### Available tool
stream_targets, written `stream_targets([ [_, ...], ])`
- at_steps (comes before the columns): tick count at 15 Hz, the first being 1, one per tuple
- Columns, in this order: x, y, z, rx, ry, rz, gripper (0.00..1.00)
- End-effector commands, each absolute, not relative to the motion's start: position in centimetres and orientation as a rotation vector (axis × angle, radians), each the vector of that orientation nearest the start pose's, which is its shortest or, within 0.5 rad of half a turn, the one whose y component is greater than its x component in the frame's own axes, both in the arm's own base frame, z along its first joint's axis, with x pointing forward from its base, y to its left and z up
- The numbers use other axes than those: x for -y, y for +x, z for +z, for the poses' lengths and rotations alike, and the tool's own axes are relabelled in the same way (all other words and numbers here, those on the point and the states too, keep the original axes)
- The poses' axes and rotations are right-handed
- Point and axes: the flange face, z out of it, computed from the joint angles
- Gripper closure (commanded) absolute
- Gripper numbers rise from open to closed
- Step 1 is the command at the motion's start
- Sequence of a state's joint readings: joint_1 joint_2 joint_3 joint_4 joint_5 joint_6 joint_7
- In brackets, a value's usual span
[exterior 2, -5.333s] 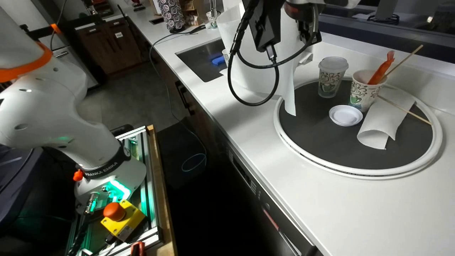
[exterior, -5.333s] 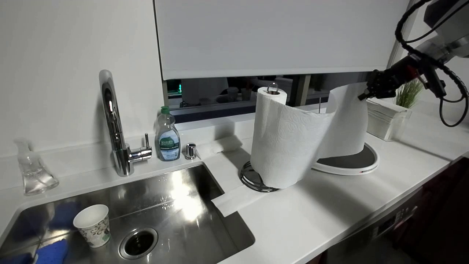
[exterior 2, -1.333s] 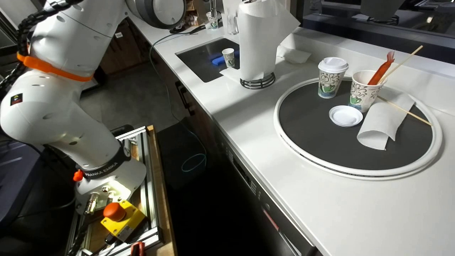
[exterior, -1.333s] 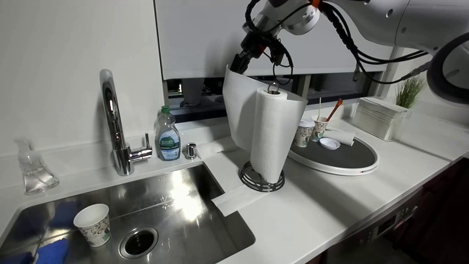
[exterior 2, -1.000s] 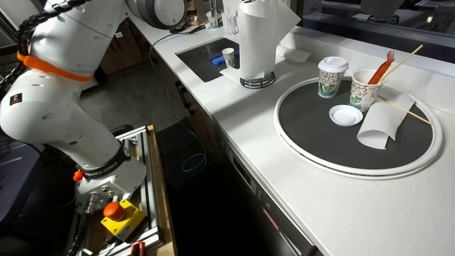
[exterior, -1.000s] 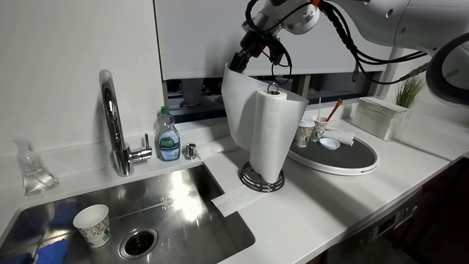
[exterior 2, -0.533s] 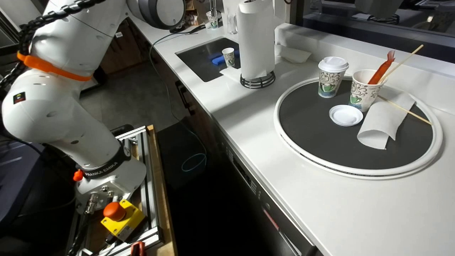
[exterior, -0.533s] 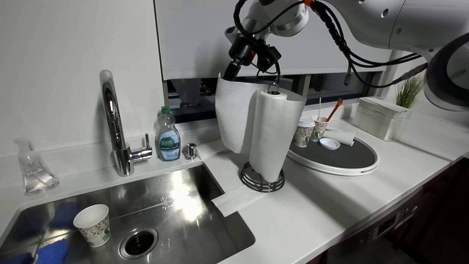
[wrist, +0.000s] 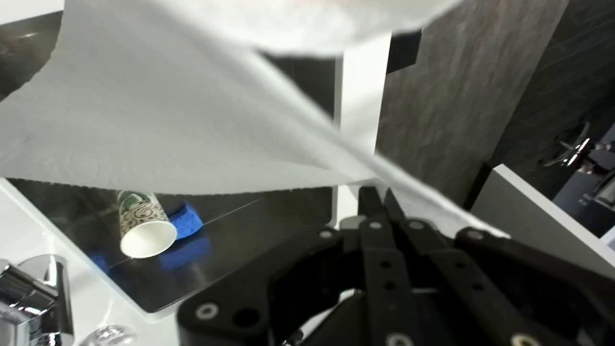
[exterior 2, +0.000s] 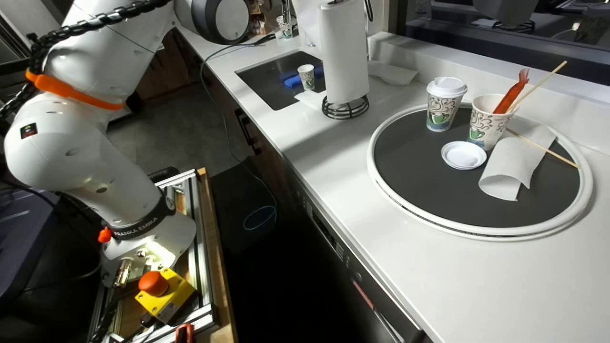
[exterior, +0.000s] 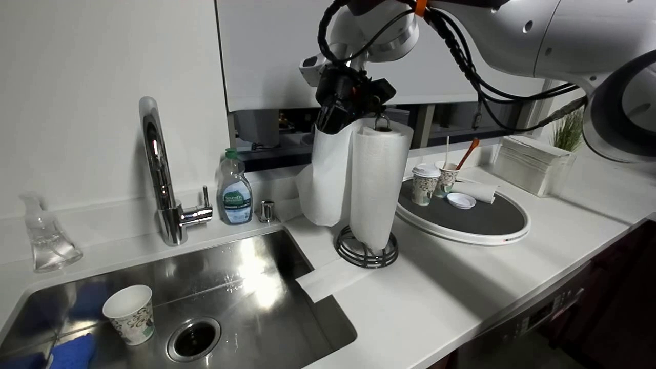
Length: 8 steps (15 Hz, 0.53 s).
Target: Wrap the paper towel roll.
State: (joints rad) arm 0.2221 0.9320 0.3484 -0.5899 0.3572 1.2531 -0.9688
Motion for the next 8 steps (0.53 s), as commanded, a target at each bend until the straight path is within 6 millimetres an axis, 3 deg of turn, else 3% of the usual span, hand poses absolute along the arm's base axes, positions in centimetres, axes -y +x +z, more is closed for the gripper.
stream_targets([
  [1,-30.5,65.6,46.2,1.728,-1.702,0.140,1.00],
  [8,-25.7,67.0,48.3,1.677,-1.776,0.094,1.00],
])
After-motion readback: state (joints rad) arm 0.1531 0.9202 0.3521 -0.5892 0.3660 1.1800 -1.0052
